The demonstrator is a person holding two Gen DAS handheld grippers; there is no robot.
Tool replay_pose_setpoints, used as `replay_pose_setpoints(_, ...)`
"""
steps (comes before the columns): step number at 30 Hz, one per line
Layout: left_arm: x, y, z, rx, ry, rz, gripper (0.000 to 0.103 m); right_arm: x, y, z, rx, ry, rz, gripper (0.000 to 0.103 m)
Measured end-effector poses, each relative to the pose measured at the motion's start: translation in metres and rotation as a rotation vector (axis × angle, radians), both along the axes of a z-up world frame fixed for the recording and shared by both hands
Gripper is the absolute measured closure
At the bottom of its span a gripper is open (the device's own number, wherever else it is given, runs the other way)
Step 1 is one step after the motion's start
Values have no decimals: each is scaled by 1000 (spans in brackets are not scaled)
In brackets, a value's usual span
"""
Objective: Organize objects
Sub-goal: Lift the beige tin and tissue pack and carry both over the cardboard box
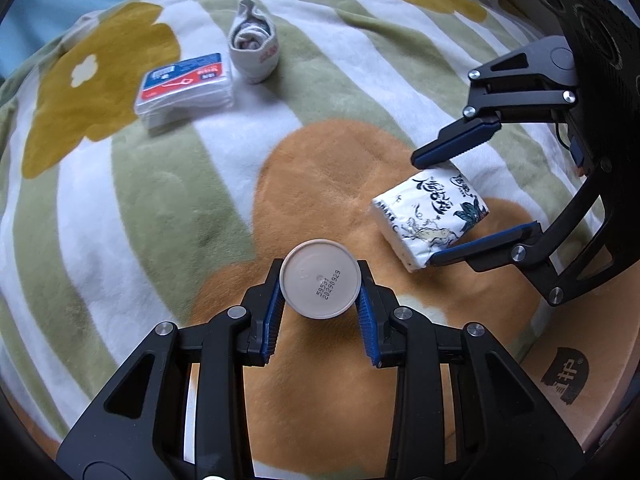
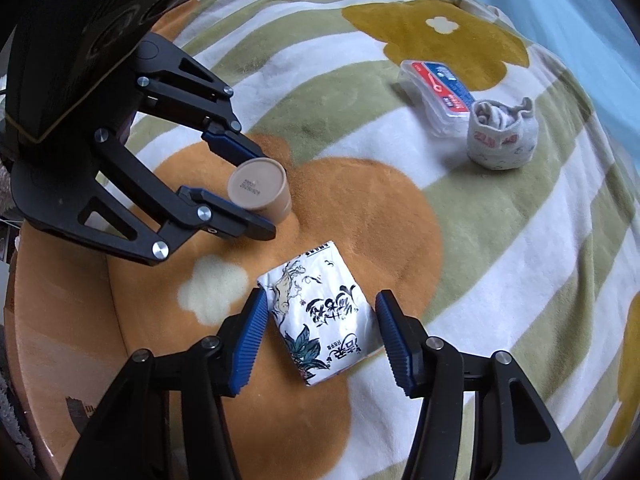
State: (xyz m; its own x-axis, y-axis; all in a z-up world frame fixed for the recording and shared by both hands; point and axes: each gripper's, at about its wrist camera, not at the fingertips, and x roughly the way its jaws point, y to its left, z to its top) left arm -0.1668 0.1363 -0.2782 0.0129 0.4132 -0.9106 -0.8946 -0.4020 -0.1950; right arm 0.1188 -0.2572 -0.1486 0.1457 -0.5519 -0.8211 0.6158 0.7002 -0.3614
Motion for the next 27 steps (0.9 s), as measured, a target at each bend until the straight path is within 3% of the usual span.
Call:
replay_pose_setpoints(12, 1, -9, 28, 25, 7, 35, 73, 8, 32, 20, -66, 15, 40, 52)
replay_pose_setpoints(14, 4, -12, 36, 26, 14, 40, 73, 13, 17, 26, -73, 5, 48, 52)
replay_pose_setpoints(19, 10, -20, 50, 41, 19, 59, 73, 16, 27, 36, -102, 3, 46, 52)
replay_pose_setpoints(27, 30, -36, 78, 48, 15, 74, 73, 14, 68, 58, -161, -2, 75, 52)
